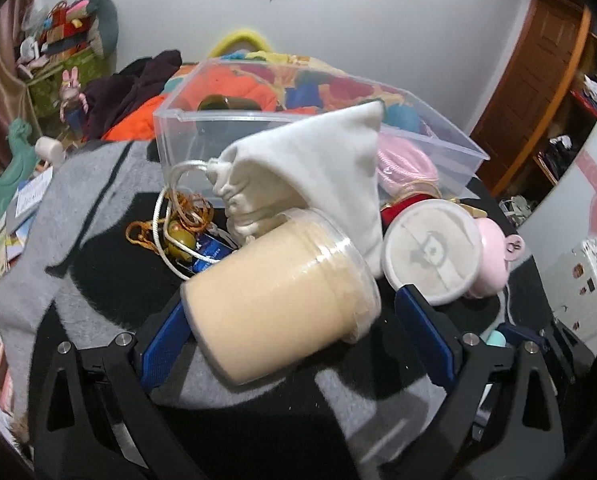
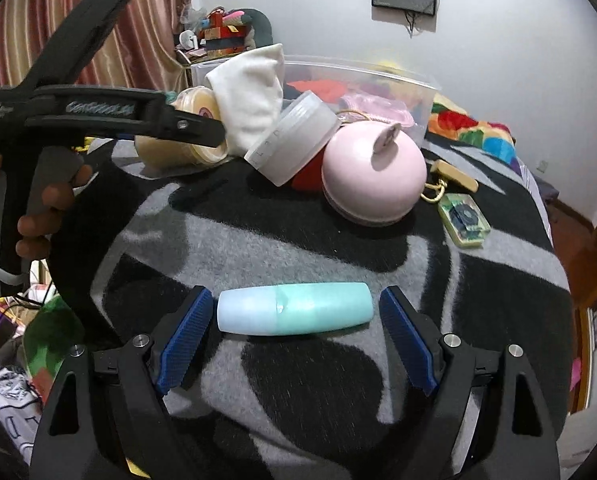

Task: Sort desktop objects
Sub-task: 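Grasp the beige jar with the left tool while the right tool grasps the mint-green tube, then carry the jar and tube over the clear box and release both inside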

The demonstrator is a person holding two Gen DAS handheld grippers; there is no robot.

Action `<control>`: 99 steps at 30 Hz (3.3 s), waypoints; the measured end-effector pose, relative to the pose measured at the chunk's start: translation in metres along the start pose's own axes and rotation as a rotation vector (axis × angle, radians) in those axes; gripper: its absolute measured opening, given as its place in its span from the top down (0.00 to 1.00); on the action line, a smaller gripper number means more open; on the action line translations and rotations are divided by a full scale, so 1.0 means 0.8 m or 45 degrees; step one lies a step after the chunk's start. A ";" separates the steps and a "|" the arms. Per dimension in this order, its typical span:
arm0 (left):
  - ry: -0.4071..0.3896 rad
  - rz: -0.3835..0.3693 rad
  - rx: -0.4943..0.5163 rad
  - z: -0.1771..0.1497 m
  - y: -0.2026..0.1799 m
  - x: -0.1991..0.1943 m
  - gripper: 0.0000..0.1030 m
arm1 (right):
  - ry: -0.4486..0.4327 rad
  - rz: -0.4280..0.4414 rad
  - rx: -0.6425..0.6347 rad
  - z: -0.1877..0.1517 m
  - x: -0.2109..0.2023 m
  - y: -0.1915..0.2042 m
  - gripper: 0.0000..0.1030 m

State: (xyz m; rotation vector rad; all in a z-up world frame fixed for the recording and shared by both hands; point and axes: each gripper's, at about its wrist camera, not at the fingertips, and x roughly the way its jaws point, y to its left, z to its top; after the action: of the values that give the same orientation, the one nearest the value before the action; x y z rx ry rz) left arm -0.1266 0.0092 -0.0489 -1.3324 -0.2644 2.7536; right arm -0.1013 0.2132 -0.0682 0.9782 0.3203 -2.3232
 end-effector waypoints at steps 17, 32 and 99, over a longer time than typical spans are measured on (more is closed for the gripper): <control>-0.090 0.006 0.025 -0.022 0.011 -0.019 0.24 | -0.036 -0.003 0.063 0.002 -0.017 -0.012 0.31; -0.186 0.026 0.077 -0.033 0.022 -0.068 0.37 | -0.120 0.011 0.153 0.026 -0.037 -0.033 0.31; -0.255 0.039 0.100 0.153 0.028 0.019 0.36 | -0.082 0.024 0.151 0.210 0.076 -0.090 0.31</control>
State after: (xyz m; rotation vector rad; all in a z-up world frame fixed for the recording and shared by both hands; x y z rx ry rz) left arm -0.2314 -0.0259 0.0095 -1.0522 -0.1459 2.8924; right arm -0.2748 0.1724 0.0055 0.9553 0.1486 -2.3735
